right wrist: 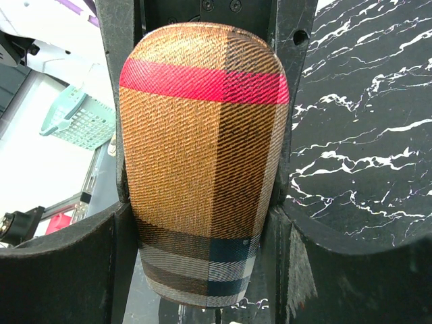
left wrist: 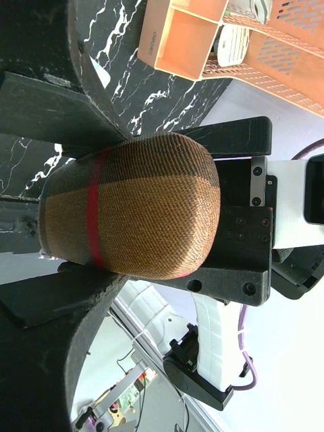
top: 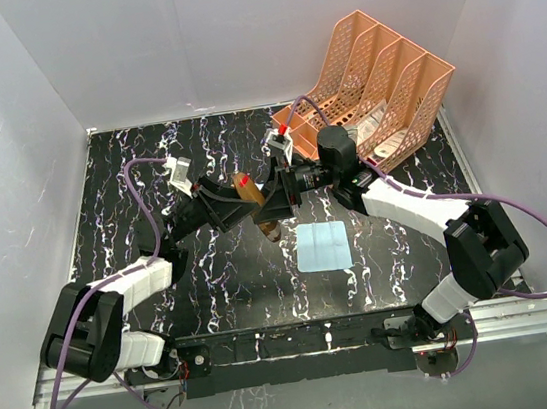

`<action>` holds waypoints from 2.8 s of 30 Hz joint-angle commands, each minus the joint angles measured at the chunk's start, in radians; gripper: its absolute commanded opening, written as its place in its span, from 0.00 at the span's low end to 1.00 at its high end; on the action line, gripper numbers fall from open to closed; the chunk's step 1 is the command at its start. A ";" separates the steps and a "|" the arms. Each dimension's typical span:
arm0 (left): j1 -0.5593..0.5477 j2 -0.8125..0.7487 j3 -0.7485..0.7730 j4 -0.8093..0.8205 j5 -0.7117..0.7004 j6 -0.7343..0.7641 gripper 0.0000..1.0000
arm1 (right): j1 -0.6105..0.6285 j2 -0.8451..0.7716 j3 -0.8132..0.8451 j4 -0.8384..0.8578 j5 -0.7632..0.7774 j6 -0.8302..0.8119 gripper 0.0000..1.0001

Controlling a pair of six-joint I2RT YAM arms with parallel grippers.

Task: Organize the sunglasses
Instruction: Open the sunglasses case.

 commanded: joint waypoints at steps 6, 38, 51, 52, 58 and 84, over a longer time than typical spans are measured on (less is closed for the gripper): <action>-0.006 0.012 0.059 0.038 0.105 0.012 0.14 | -0.004 -0.013 0.058 0.049 0.037 -0.003 0.00; -0.007 0.106 0.138 0.326 0.277 -0.187 0.16 | -0.105 0.013 -0.069 1.038 -0.094 0.759 0.00; -0.006 0.091 0.118 0.314 0.295 -0.175 0.16 | -0.166 0.112 -0.026 1.464 -0.048 1.117 0.00; -0.006 0.090 0.117 0.307 0.297 -0.170 0.16 | -0.168 0.109 -0.023 1.463 -0.048 1.117 0.00; -0.006 0.078 0.105 0.257 0.297 -0.130 0.16 | -0.190 0.096 -0.010 1.464 -0.038 1.124 0.00; -0.043 0.042 0.043 -0.017 0.266 0.075 0.15 | -0.225 0.068 0.044 1.464 -0.005 1.147 0.00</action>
